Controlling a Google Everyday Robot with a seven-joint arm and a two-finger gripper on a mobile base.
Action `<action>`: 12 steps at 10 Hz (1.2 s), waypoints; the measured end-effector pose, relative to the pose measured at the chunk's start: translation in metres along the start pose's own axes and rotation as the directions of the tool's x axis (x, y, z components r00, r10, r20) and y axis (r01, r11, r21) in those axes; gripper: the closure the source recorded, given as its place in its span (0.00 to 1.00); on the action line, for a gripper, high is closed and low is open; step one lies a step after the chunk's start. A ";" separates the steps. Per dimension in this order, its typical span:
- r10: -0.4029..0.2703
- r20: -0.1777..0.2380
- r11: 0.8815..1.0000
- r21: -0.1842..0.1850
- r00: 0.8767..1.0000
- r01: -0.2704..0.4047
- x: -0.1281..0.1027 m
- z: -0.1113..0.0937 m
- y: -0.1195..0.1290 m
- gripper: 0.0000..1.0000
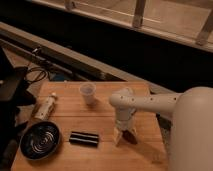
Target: Place the pepper in the ceramic bowl
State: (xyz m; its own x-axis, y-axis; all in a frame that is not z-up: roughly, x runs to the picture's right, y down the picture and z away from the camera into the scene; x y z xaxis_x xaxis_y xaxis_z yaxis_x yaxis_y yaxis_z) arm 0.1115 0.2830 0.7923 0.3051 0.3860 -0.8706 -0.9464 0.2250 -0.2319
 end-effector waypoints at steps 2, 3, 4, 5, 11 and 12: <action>-0.002 -0.006 0.999 0.032 1.000 0.002 0.004 0.002 0.007 0.66; -0.003 -0.006 0.999 0.035 1.000 0.003 0.002 0.002 0.009 0.74; -0.003 -0.003 0.999 0.036 1.000 0.003 0.002 0.002 0.009 0.86; -0.001 -0.003 0.999 0.035 1.000 0.001 0.002 0.000 0.008 0.94; 0.012 0.101 1.000 0.007 0.995 -0.013 -0.001 -0.030 0.006 1.00; 0.012 0.127 1.000 0.003 0.992 -0.012 -0.002 -0.037 0.005 1.00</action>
State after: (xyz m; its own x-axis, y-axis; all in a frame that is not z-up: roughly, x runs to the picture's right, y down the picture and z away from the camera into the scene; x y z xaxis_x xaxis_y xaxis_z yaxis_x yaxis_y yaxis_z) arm 0.1025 0.2504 0.7764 0.3051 0.4990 -0.8111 -0.9497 0.2228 -0.2201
